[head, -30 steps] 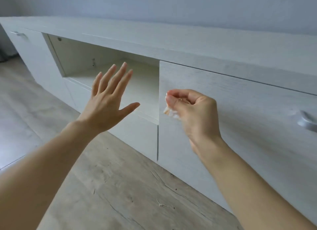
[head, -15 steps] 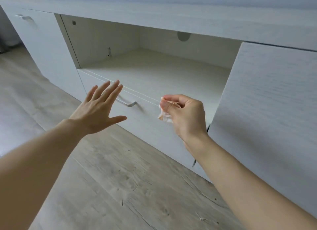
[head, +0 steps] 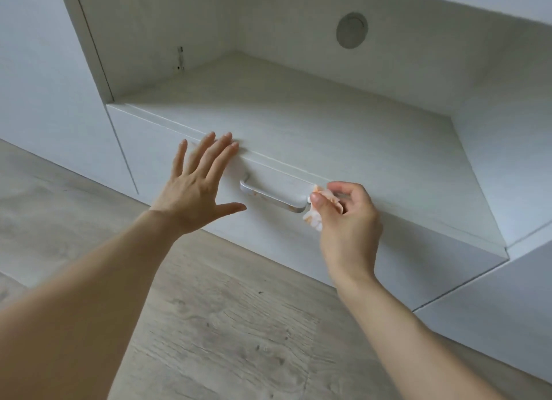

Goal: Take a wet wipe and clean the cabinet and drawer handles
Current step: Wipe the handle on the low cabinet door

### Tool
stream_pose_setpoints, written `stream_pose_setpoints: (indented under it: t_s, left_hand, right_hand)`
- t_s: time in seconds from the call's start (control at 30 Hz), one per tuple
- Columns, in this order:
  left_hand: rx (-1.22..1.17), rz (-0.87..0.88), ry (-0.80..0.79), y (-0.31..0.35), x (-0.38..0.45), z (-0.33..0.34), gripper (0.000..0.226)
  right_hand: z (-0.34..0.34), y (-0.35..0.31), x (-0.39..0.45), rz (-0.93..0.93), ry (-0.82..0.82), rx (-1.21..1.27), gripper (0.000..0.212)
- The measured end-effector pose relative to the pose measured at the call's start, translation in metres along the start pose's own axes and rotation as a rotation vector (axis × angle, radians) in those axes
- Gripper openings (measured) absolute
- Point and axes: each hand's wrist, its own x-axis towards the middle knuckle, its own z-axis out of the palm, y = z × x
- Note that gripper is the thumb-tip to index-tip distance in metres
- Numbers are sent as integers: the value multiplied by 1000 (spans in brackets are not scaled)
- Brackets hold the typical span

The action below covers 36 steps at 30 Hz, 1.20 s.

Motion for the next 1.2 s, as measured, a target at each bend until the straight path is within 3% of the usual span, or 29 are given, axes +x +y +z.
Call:
stream_pose_setpoints:
  t_s: [0.1,0.27,0.5,0.6,0.7,0.87,0.93,1.1,1.2]
  left_hand:
    - [-118,-10,156,2,3,21,106]
    - [-188,-51,339,15,8,45,106]
    - [-209,-75,407,20,10,55,108]
    - [-214,-91,406,21,8,54,107]
    - [-230,-104,409,23,7,52,107]
    - [-226,-108,389,21,4,48,106]
    - [-221,-87,377,17,3,47,104]
    - [-203,-90,320,13,2,46,108]
    - [-181,-103,329,15,4,47,111]
  right_hand:
    - [10,6,-6,-15,108,-10,13]
    - [30,20,-19,58,219,182,8]
    - [39,20,-20,180,272,460,6]
    - [37,20,-37,172,151,432,15]
    - [24,25,-43,-34,99,260,12]
    - [17,37,-12,-706,33,-198,9]
    - [13,44,3,-893,2,-333,12]
    - [8,48,24,-1069,-74,-425,12]
    - [21,39,19,-1008,-88,-364,12]
